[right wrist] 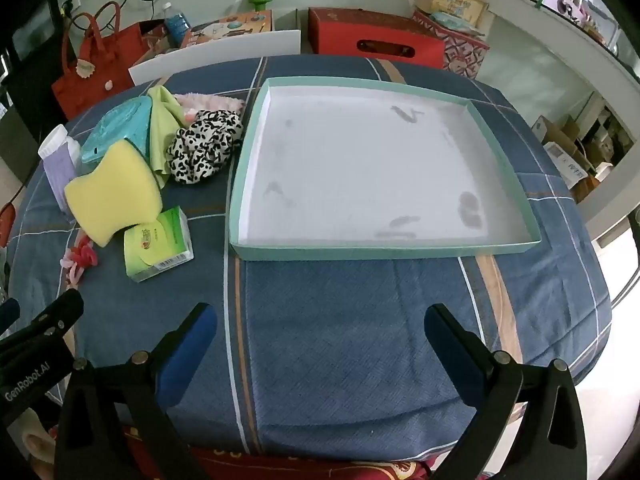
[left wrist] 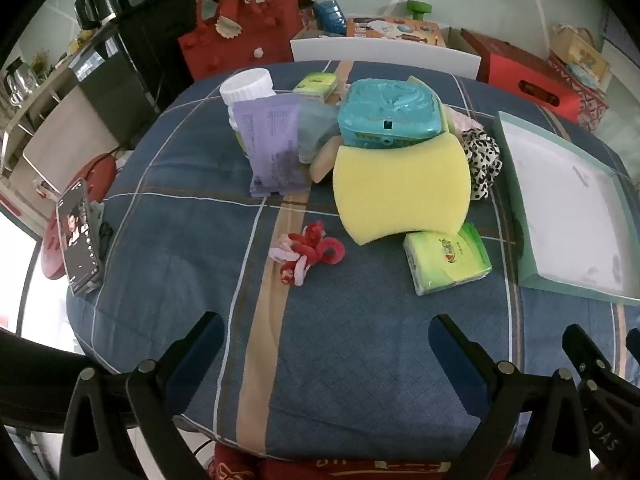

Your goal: Organize soft objects

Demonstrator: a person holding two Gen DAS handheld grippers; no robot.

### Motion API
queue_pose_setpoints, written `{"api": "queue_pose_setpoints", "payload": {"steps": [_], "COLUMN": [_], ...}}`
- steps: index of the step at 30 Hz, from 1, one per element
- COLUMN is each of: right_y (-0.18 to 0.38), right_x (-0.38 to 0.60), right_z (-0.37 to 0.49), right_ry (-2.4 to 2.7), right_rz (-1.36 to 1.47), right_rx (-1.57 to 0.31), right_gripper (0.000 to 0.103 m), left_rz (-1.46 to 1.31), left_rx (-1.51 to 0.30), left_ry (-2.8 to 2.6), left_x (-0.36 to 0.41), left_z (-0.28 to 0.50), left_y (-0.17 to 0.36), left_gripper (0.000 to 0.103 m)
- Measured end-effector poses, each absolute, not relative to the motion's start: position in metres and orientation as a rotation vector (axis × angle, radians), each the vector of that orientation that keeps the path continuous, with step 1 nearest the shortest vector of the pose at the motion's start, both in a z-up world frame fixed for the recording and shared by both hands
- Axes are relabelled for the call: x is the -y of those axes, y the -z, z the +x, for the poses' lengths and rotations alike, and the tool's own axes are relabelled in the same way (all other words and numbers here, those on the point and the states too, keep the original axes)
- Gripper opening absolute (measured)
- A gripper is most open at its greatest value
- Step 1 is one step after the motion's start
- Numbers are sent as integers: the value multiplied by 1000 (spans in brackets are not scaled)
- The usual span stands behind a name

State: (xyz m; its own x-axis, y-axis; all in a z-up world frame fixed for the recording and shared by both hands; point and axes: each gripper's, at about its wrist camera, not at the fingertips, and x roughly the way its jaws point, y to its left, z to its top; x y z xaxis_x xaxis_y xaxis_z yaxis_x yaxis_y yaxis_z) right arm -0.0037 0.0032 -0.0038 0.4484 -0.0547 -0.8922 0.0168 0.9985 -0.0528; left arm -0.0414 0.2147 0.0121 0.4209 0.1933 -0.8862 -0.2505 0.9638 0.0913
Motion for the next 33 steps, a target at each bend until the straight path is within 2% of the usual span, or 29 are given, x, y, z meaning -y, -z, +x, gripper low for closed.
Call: {"api": "queue_pose_setpoints", "payload": {"steps": [33], "right_y": [-4], "right_x": [-1], "right_z": [-5], "right_ry": [39], "right_rz": [-19], "right_rx": [-1084], "right_gripper": [103], "left_rz": [-68], "left_rx": [-1052], "left_ry": [-226], "left_x": [-213], "left_z": [-41], "left_y": [-25], "left_gripper": [103]}}
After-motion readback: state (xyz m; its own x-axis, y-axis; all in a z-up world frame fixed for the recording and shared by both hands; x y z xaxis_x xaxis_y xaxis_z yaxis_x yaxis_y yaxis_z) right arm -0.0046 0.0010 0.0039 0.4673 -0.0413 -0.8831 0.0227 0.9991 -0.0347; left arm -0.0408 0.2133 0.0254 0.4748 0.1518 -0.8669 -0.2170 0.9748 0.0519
